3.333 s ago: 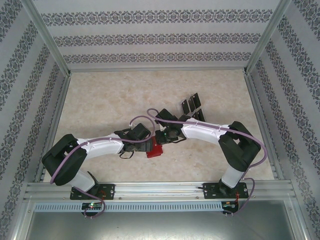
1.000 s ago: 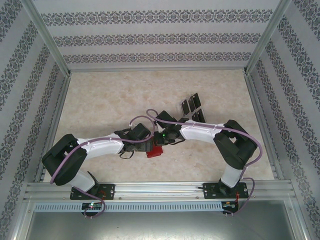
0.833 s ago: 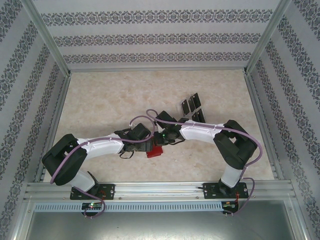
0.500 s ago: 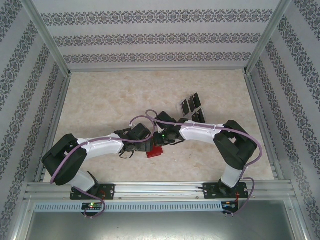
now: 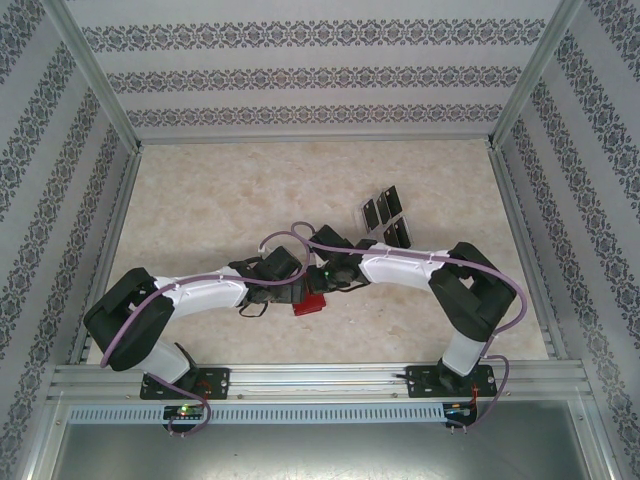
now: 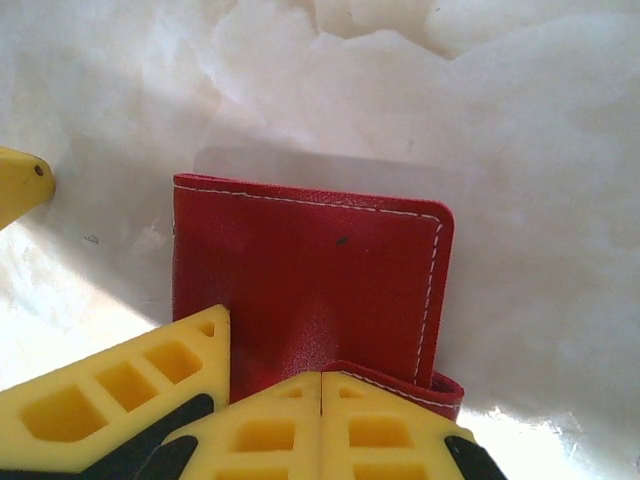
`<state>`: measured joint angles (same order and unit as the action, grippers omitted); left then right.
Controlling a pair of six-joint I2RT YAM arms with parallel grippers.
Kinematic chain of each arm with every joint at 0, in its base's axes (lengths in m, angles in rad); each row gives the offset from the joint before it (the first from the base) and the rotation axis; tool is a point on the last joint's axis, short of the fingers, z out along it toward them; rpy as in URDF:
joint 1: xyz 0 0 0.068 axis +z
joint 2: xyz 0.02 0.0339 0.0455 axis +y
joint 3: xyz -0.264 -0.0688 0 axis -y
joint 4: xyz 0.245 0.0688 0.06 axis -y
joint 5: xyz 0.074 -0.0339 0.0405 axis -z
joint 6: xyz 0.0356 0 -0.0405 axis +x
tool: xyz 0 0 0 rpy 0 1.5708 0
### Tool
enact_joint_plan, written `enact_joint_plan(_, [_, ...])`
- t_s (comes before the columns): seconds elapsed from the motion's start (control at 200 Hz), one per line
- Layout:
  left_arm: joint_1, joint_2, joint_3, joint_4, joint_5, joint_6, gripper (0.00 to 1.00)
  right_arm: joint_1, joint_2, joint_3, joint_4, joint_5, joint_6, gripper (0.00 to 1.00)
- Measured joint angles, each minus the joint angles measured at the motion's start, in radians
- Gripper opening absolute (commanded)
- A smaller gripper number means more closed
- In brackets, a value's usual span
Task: Put the credit cards into the card holder
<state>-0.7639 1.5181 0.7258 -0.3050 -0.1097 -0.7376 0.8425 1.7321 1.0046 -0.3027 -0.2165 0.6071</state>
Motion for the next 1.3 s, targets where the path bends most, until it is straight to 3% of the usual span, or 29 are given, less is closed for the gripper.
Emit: enact_joint_plan(1.299, [0.0, -0.037, -0.005, -0.047, -0.041, -0.015, 1.0, 0.013, 0.03, 0.0, 0.043, -0.032, 0.05, 0.0])
